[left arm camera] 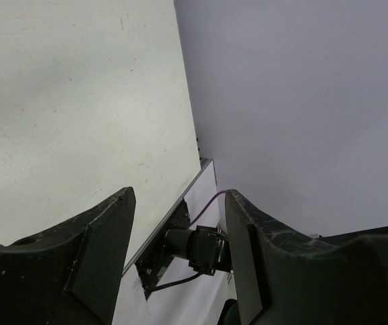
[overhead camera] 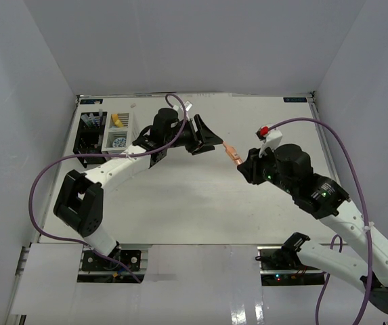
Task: Sort the stationery into containers
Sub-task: Close the pen cap on the pen.
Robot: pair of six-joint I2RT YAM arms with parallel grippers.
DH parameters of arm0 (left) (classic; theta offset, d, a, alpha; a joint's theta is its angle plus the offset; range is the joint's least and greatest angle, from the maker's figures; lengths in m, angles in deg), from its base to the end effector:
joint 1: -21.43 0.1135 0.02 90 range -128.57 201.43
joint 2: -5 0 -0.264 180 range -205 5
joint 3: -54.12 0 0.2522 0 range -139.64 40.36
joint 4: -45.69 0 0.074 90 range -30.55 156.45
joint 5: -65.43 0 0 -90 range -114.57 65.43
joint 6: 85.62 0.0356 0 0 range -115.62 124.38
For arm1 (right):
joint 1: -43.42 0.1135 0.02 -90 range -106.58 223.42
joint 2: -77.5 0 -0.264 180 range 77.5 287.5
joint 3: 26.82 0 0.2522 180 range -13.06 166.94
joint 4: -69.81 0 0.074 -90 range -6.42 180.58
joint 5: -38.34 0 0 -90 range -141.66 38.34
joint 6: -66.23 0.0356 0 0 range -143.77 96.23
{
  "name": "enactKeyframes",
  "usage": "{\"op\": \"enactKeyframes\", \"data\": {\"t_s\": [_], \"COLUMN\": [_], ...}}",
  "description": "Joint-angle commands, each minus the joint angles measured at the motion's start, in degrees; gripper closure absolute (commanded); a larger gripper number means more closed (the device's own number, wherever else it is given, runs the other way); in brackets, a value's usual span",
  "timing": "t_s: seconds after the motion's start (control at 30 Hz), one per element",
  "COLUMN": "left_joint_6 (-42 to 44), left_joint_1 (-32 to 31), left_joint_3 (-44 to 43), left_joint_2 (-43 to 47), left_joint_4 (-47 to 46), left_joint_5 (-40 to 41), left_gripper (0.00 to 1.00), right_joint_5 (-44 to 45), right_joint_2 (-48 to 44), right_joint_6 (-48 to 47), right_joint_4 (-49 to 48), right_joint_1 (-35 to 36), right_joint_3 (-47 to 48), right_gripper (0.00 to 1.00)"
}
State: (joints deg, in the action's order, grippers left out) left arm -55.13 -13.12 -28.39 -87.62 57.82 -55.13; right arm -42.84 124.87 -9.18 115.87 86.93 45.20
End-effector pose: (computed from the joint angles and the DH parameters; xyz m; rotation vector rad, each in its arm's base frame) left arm 0.3004 -0.2288 0.2933 -0.0825 2.2667 -1.5116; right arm 0.1285 0.1145 0.3731 -0.3922 1.9366 0.5204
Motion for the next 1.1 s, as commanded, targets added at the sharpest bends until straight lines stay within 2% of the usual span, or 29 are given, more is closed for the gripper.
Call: {"op": "enactKeyframes", "data": {"t_s": [0.0, 0.3, 0.57, 0.9, 1.07], "left_joint_6": [1.1, 0.3, -1.0, -1.8, -1.2], "left_joint_1": [0.3, -0.6, -0.6, -0.6, -0.6], "left_joint_3": [-1.9, -2.6, 0.4, 3.0, 4.3], "left_joint_2": [0.4, -0.8, 0.2, 0.9, 2.6], "left_joint_4": [1.4, 0.8, -3.8, -6.9, -6.1], "left_joint_5": [0.1, -2.1, -3.8, -5.3, -3.1], "left_gripper": [0.34, 0.34, 0.34, 0.31, 0.24], "right_joint_5": [0.4, -0.6, 3.8, 1.0, 9.5], "right_joint_2": [-1.6, -2.2, -2.6, -1.0, -0.3], "right_joint_6": [-0.9, -1.2, 0.2, -1.2, 1.8], "right_joint_4": [-6.0, -9.2, -9.9, -10.2, -9.4], "right_joint_1": [-0.1, 0.0, 0.0, 0.0, 0.0], "right_joint_3": [0.2, -2.1, -2.4, -4.7, -4.4], "right_gripper": [0.92, 0.92, 0.92, 0.92, 0.92]}}
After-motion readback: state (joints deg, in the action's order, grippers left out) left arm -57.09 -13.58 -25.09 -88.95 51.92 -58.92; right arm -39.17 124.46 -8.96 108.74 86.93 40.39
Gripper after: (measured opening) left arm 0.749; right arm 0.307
